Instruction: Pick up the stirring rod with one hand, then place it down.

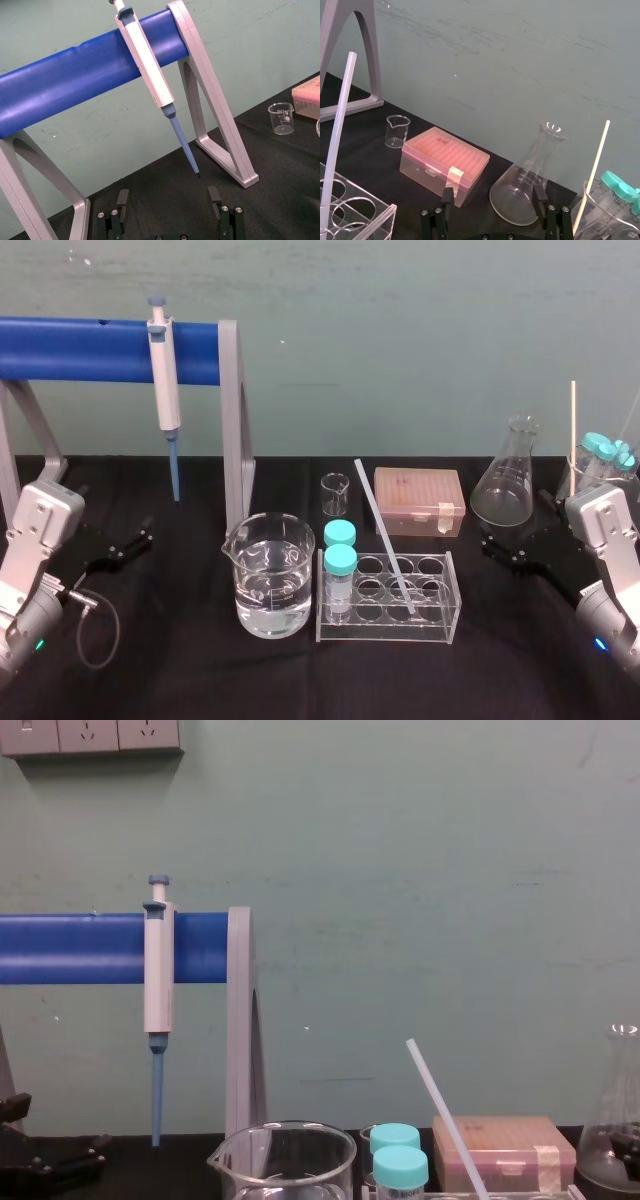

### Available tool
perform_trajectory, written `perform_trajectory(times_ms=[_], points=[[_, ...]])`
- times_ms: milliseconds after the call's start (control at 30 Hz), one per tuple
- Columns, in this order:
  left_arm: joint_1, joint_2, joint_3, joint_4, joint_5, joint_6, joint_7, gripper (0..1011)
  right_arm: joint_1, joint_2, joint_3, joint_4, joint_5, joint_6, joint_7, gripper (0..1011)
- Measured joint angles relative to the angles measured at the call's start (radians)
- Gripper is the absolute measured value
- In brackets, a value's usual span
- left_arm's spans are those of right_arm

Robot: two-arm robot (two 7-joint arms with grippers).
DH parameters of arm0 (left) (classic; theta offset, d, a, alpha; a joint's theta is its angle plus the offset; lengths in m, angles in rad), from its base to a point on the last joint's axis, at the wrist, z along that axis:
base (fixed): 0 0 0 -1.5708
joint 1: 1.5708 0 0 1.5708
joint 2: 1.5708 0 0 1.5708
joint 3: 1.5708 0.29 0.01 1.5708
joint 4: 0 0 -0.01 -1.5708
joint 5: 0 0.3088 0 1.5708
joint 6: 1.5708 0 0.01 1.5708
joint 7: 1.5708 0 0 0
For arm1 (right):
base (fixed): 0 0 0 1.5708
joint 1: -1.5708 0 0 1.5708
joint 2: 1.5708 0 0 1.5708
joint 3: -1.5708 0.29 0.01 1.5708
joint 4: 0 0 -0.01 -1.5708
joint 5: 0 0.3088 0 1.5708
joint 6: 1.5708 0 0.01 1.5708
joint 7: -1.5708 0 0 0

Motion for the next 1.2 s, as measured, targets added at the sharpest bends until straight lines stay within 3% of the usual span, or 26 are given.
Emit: perform_trajectory(times_ms=[1200], points=[[0.000, 0.000, 0.000, 0.000, 0.000, 0.000, 0.000, 1000, 0.000, 0.000, 0.000, 0.000, 0.000, 0.000, 0.000, 1003]])
